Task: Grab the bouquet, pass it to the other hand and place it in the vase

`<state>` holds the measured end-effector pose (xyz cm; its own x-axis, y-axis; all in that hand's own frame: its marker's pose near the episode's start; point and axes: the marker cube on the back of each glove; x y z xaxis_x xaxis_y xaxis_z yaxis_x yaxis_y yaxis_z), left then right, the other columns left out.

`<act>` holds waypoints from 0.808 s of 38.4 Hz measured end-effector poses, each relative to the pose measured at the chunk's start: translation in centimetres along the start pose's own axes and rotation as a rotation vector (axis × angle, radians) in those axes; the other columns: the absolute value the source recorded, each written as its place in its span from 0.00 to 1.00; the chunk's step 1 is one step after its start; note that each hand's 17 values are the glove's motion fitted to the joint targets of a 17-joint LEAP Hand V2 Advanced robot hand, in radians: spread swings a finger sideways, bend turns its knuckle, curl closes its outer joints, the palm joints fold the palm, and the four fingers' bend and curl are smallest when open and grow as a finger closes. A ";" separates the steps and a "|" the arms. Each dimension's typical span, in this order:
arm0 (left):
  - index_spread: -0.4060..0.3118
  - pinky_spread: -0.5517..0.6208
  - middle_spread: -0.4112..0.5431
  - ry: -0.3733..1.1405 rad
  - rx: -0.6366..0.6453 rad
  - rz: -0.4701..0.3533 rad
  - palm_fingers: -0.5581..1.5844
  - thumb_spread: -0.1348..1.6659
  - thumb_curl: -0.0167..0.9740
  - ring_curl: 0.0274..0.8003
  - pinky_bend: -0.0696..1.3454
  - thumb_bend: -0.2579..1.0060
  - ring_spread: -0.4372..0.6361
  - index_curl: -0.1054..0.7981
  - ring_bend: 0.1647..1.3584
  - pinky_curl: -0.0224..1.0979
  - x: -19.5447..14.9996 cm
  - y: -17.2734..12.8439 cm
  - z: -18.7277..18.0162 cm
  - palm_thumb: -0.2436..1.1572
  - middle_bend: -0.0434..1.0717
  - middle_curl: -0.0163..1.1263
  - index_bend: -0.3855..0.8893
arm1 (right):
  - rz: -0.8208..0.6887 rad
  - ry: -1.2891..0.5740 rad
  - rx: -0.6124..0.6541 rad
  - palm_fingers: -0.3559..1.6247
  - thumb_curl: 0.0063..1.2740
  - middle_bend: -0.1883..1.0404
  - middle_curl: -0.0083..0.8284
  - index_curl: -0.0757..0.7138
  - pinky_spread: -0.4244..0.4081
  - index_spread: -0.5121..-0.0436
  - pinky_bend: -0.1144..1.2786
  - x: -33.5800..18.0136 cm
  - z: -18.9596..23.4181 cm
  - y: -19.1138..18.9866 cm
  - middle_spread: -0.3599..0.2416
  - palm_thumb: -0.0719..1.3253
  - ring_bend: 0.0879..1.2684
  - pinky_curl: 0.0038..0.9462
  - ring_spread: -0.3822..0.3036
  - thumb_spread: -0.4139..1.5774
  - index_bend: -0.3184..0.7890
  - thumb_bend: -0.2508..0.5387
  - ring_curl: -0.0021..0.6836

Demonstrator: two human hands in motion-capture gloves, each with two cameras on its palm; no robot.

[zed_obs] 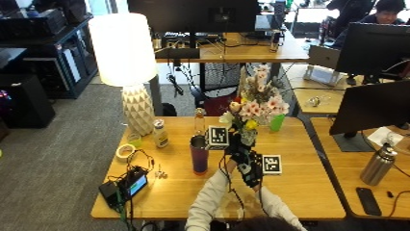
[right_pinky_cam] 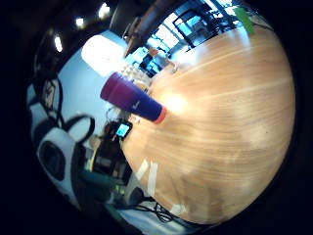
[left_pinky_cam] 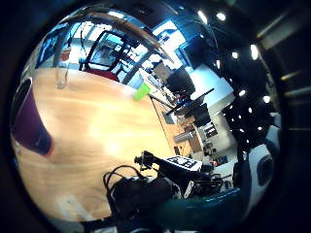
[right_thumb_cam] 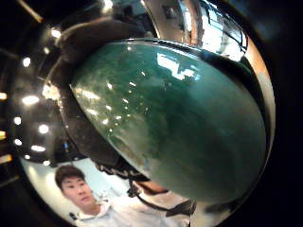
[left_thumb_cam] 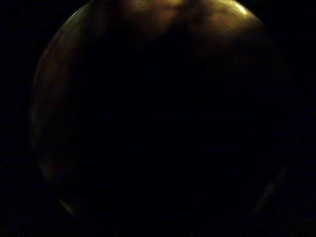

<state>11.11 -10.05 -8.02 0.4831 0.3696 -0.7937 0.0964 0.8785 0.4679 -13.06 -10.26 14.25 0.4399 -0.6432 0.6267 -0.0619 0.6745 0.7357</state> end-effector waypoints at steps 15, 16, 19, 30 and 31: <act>0.03 0.11 0.06 -0.240 0.283 0.046 0.93 0.29 0.66 0.56 0.47 0.20 0.05 0.71 0.54 0.40 6.2 -9.0 -12.5 0.76 0.73 0.50 0.75 | 0.055 -0.053 -0.102 0.69 0.41 0.60 0.62 0.65 0.27 0.65 0.56 1.0 -2.9 -0.2 0.44 0.61 0.59 0.46 0.31 0.67 0.36 0.27 0.67; 0.03 0.11 0.05 -0.242 0.306 0.046 0.93 0.29 0.67 0.56 0.47 0.19 0.05 0.72 0.54 0.40 6.3 -9.6 -13.4 0.76 0.73 0.50 0.75 | 0.061 -0.072 -0.100 0.69 0.41 0.59 0.61 0.64 0.27 0.65 0.55 0.9 -3.0 -0.2 0.44 0.61 0.59 0.46 0.31 0.68 0.36 0.27 0.66; 0.03 0.11 0.05 -0.245 0.361 0.017 0.93 0.28 0.68 0.57 0.47 0.19 0.04 0.72 0.55 0.40 6.2 -10.6 -15.5 0.77 0.73 0.50 0.75 | 0.088 -0.049 -0.097 0.71 0.41 0.57 0.60 0.61 0.29 0.65 0.53 1.4 -3.4 -0.2 0.45 0.61 0.56 0.44 0.31 0.69 0.36 0.28 0.64; 0.02 0.11 0.05 -0.308 0.438 -0.044 0.92 0.26 0.74 0.58 0.48 0.18 0.04 0.75 0.55 0.41 0.7 -11.0 -19.3 0.77 0.74 0.50 0.76 | 0.064 0.135 -0.116 0.74 0.39 0.53 0.59 0.55 0.32 0.67 0.46 3.0 -4.6 -0.4 0.46 0.61 0.51 0.41 0.33 0.71 0.38 0.29 0.63; 0.02 0.11 0.05 -0.314 0.442 -0.039 0.92 0.26 0.74 0.58 0.48 0.18 0.04 0.75 0.55 0.41 -0.2 -11.0 -19.4 0.77 0.74 0.50 0.76 | 0.063 0.131 -0.117 0.74 0.39 0.52 0.59 0.54 0.32 0.67 0.45 3.0 -4.7 -0.4 0.47 0.61 0.50 0.40 0.33 0.72 0.38 0.29 0.62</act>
<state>-6.91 -13.89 -20.57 0.7019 0.1716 -0.6913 0.4438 0.6539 0.6128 -7.53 -10.77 14.57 0.5519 -0.5509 0.6260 0.0081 0.7542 0.6566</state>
